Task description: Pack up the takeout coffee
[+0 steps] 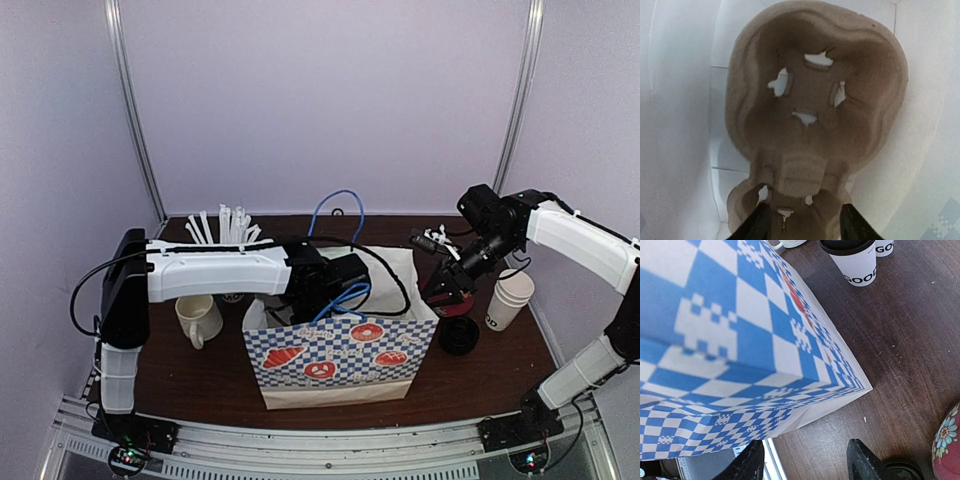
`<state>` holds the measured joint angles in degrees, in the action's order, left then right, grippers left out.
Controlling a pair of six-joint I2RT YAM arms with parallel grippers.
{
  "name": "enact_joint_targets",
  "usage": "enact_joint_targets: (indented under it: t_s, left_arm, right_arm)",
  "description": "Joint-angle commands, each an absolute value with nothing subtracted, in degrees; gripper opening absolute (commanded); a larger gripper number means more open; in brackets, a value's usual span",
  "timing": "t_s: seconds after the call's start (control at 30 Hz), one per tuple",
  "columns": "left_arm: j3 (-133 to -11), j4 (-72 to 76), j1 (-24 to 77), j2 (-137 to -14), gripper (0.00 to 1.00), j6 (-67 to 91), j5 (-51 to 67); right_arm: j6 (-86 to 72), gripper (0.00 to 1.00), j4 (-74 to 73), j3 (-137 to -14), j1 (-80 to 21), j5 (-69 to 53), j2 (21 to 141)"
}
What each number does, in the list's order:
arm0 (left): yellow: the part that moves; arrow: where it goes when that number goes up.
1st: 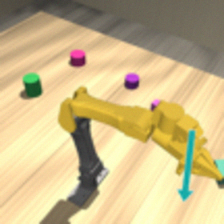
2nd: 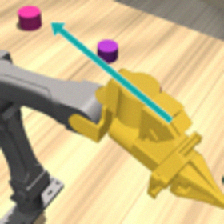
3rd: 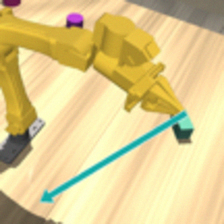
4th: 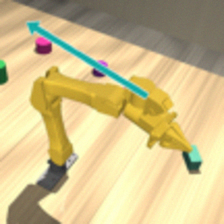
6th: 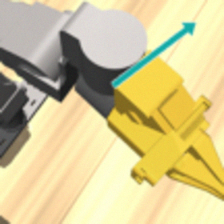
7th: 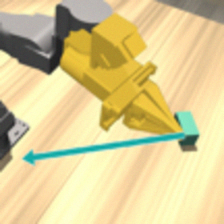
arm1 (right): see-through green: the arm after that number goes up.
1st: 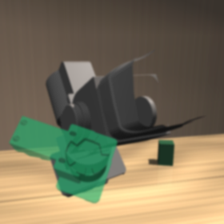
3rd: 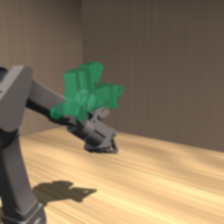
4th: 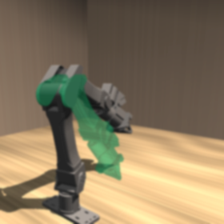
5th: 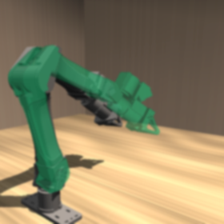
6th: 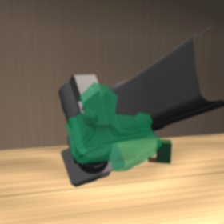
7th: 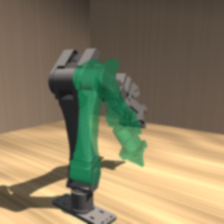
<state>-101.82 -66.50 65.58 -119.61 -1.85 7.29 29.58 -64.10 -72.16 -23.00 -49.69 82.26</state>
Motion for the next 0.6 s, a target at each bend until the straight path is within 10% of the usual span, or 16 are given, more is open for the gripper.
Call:
enact_joint_targets:
  t_s: [0.0, 0.57]
  left_arm:
    - [-100.96, -65.16, 65.57, -118.16, 0.54, -1.85, 7.70]
    - [-109.80, -66.77, 65.57, -101.55, 0.66, -3.28, 6.80]
  right_arm:
    - [29.27, 0.60, -64.68, -72.60, -22.76, -48.55, 80.51]
    - [30.14, 0.62, -69.15, -80.13, -22.66, -49.44, 81.85]
